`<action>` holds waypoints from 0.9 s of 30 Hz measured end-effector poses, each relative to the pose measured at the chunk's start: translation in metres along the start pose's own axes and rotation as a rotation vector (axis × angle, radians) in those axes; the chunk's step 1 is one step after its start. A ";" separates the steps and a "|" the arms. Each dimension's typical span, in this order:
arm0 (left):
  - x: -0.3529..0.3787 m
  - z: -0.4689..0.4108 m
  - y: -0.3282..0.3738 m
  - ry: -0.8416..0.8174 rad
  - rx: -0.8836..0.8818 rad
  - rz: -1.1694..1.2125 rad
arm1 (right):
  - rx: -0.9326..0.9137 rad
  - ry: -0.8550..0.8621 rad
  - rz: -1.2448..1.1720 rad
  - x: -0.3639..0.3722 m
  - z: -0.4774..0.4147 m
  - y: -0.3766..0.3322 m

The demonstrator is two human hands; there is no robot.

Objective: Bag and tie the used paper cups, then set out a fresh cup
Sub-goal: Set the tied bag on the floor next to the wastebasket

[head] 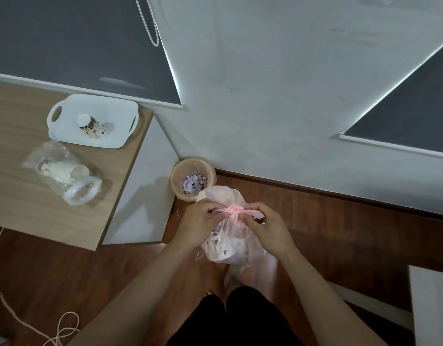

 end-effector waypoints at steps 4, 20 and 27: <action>0.011 -0.046 -0.005 0.009 0.016 -0.032 | 0.003 -0.040 0.032 0.003 -0.055 0.010; 0.117 -0.224 -0.164 -0.019 0.076 -0.222 | 0.192 -0.045 0.129 0.071 -0.233 0.162; 0.183 -0.254 -0.271 -0.150 -0.034 -0.240 | 0.319 -0.038 0.166 0.108 -0.263 0.275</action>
Point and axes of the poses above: each hand's wrist, its own z-axis away from the middle knuckle, its own x-axis out of the palm, y = z × x, the point moved 1 cm from there along -z, towards the middle knuckle, and after that the axes turned 8 degrees about y, right-handed, at the moved point
